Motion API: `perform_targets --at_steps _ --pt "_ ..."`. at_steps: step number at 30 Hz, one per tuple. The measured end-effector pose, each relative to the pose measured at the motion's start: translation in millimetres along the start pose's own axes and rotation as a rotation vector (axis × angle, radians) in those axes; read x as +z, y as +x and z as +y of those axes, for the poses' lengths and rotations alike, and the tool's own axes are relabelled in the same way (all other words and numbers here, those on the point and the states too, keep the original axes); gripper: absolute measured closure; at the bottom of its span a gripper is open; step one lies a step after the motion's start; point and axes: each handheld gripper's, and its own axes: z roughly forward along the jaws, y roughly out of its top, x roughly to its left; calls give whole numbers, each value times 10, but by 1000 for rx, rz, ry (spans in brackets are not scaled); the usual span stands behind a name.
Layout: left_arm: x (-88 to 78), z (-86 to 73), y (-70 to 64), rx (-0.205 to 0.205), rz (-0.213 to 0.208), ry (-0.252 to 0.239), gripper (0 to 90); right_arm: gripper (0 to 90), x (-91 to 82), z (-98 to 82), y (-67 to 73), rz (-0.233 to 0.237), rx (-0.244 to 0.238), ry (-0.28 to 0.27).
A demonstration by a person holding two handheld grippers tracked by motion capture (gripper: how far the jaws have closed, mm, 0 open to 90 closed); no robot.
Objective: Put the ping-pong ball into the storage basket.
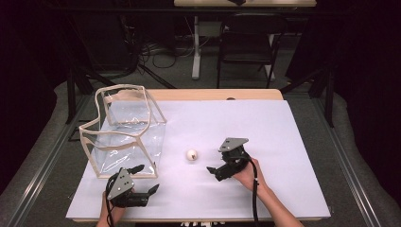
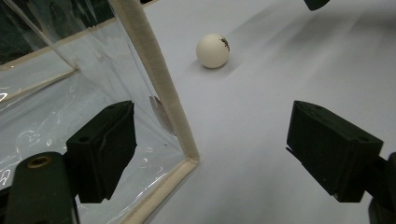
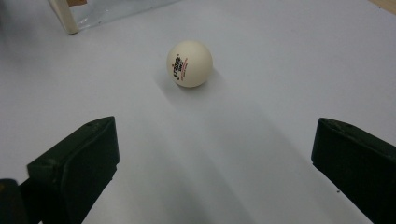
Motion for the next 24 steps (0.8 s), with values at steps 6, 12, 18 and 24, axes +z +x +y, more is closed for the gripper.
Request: perform_targets --at_steps 6,12,18,24 --pt "-2 -1 1 1 -1 0 160 5 66 32 13 9 -7 8" --pt "-3 -1 2 0 0 0 160 5 110 66 7 15 -7 11" --pt "-3 -1 3 0 0 1 160 5 158 104 -4 24 -4 12" --pt "-4 -2 4 2 -2 -1 161 5 206 135 -12 28 -7 13"
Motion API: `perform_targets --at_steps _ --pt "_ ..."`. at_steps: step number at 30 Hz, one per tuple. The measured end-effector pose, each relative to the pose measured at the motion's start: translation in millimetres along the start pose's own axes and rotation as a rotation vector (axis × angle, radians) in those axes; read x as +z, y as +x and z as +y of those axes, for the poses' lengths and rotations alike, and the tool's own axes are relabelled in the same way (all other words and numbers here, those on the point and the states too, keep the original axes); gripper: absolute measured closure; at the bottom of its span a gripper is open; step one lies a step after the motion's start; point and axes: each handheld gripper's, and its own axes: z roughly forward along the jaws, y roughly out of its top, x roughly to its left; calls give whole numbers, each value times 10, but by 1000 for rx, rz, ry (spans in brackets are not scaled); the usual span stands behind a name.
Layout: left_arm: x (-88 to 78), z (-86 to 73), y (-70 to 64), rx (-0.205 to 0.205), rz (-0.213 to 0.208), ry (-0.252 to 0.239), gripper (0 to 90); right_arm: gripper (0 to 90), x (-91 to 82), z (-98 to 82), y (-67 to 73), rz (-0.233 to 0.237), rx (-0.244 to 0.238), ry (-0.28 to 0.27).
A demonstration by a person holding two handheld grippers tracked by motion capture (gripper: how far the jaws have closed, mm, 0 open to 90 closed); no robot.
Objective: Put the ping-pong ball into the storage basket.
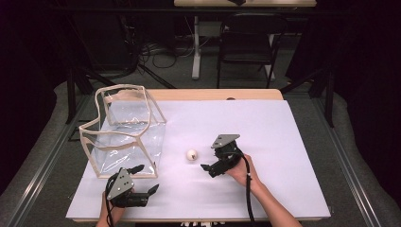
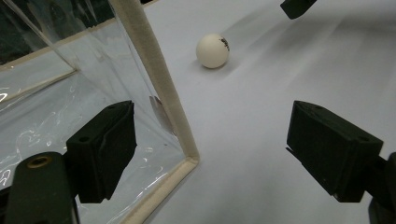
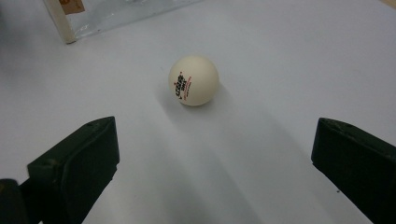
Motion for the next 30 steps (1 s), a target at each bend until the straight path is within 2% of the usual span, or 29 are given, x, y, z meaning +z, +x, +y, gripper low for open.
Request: perform_targets --at_steps 18,30 --pt "-5 0 -4 0 0 -1 161 5 108 78 -25 14 6 2" --pt "-5 0 -2 1 0 0 160 6 221 133 -11 26 -7 10"
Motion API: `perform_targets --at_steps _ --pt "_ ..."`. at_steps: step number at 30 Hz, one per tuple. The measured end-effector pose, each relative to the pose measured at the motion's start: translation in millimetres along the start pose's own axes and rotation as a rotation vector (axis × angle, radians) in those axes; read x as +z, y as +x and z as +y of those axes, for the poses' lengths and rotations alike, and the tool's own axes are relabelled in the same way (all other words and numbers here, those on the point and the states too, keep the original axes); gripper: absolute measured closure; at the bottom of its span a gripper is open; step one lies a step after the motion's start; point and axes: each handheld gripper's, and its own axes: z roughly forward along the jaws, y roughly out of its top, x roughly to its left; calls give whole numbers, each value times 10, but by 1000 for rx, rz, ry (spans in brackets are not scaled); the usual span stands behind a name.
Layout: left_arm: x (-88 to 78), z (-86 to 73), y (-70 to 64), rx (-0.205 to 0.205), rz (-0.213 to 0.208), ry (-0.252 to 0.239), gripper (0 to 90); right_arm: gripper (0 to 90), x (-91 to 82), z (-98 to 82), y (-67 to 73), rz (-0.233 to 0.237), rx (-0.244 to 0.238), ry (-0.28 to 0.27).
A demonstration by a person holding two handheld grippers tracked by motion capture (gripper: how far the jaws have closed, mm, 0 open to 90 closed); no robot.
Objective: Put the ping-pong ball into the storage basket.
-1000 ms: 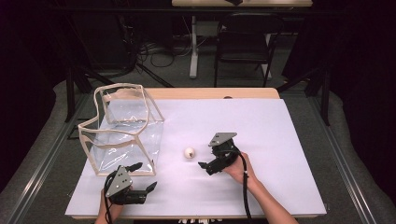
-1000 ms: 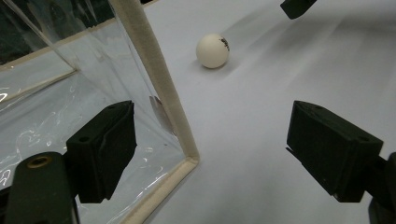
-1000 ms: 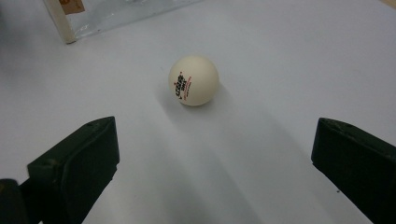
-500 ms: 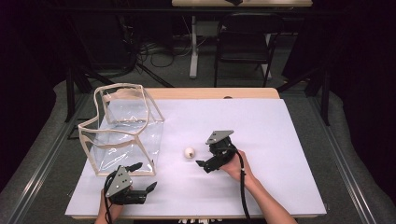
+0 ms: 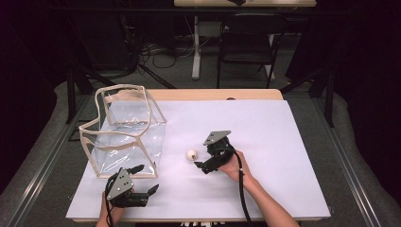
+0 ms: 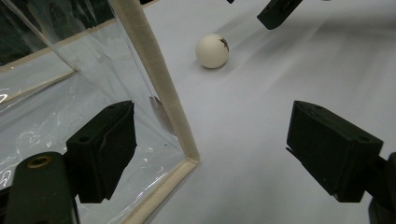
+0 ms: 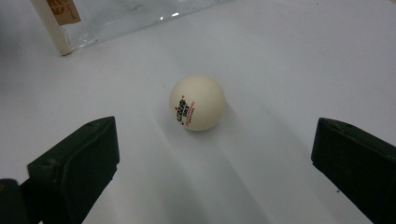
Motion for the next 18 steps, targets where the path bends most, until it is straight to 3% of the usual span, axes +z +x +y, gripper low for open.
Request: perform_targets --at_steps 18 --pt "8 -1 5 1 -4 -1 161 0 157 45 21 3 -8 -12"
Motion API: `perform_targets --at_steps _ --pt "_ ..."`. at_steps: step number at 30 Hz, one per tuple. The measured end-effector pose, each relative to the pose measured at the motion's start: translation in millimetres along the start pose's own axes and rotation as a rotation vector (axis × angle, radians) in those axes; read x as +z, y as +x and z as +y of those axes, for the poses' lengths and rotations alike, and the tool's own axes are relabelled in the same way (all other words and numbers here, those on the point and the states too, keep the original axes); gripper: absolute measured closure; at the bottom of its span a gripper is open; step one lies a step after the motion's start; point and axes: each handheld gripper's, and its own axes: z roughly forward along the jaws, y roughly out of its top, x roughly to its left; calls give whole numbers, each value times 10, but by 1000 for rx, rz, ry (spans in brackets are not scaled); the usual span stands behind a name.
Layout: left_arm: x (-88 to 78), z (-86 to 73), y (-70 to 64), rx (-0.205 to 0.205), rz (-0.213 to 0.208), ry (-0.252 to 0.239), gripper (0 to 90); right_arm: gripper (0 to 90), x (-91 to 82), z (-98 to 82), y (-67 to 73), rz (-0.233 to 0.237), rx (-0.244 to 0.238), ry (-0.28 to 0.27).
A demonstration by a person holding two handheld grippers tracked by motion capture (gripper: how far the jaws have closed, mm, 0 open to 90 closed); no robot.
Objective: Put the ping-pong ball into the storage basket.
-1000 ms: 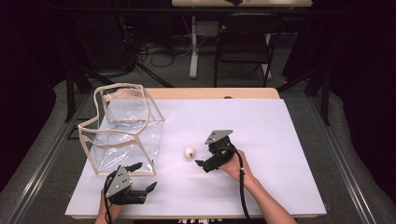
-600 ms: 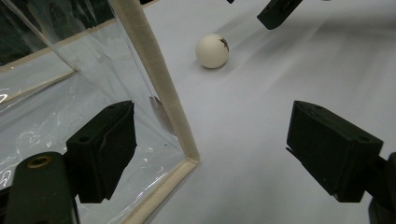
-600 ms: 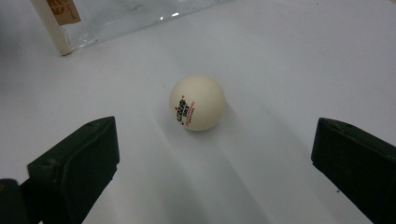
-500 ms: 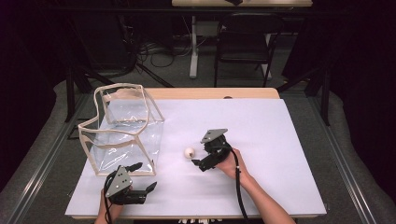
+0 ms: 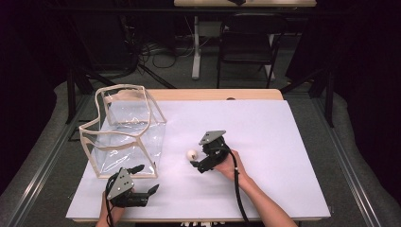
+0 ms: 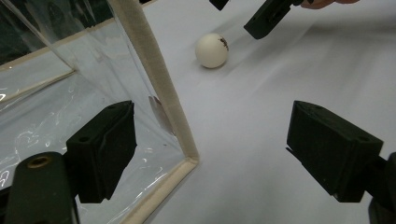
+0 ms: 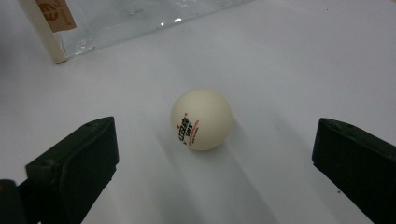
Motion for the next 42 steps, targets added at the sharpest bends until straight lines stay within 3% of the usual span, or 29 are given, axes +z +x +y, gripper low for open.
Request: perform_targets --at_steps 17,22,25,32,42 --pt "-2 0 -3 2 -6 1 161 3 165 12 17 16 20 6" --pt "-5 0 -5 1 -6 2 160 92 182 8 23 30 24 -1" --pt "-5 1 -4 2 -6 3 161 182 192 9 28 12 24 1" --pt "-4 1 -5 4 -9 2 161 301 233 9 47 10 18 26" --pt "-1 0 -4 2 -12 2 161 391 268 5 65 7 10 46"
